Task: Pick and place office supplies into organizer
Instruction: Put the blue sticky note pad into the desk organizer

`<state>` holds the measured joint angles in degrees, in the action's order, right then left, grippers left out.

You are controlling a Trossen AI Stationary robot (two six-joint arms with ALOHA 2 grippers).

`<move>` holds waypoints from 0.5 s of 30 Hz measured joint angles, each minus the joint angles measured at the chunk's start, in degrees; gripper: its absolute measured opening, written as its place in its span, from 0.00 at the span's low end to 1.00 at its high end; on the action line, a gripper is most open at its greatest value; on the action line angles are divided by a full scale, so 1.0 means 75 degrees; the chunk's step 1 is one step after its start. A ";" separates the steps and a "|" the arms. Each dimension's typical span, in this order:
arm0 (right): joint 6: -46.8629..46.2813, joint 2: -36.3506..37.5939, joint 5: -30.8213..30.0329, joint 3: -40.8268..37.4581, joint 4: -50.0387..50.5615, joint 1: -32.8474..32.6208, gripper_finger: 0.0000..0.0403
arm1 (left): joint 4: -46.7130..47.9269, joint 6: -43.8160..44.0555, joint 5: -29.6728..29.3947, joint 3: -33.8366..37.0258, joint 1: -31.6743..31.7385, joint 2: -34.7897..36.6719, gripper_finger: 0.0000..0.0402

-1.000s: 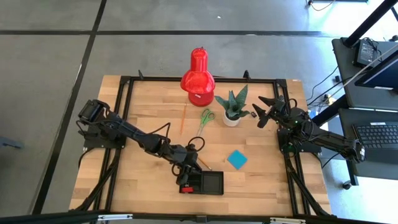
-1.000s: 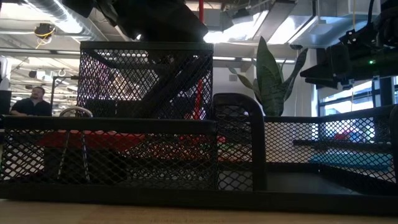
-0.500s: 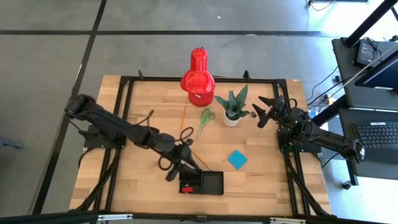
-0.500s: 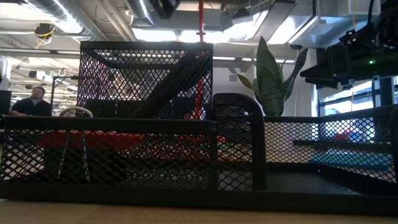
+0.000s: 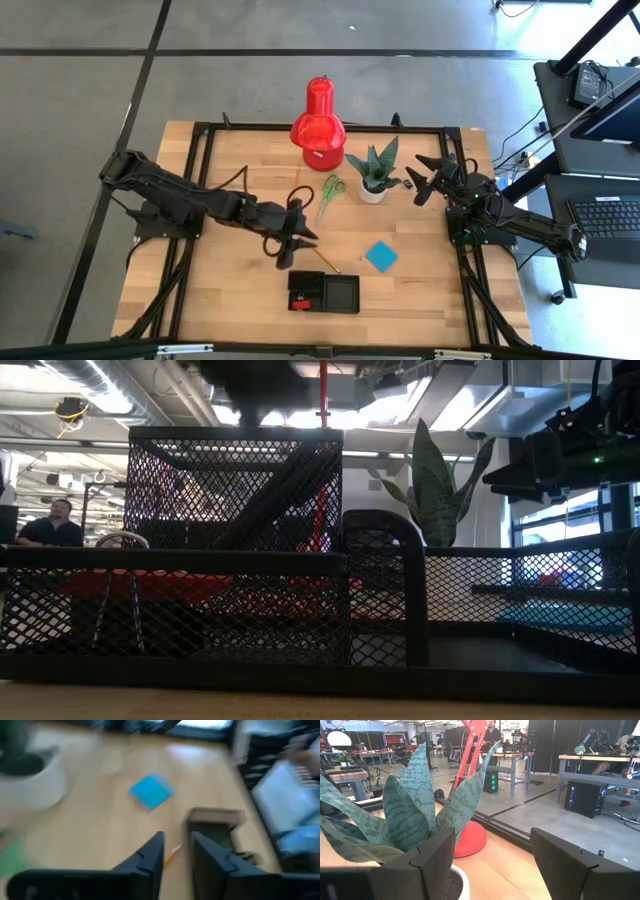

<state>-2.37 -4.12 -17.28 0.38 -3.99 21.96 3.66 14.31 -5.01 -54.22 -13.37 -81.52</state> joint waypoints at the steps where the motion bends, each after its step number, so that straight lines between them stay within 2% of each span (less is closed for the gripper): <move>1: 0.0000 0.0000 0.0002 0.0000 0.0000 0.0000 0.65 | 0.0211 0.0168 -0.0109 0.0000 0.0068 0.0000 0.22; 6: 0.0004 0.0000 0.0000 0.0000 0.0000 -0.0003 0.65 | 0.0774 0.0603 -0.0418 0.0000 0.0340 0.0000 0.22; 15: -0.0072 0.0003 0.0002 0.0000 -0.0023 -0.0002 0.65 | 0.1045 0.0417 -0.0575 0.0000 0.0555 0.0000 0.21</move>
<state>-2.91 -4.10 -17.26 0.38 -4.16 21.94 11.49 17.44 -9.33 -54.22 -9.21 -81.52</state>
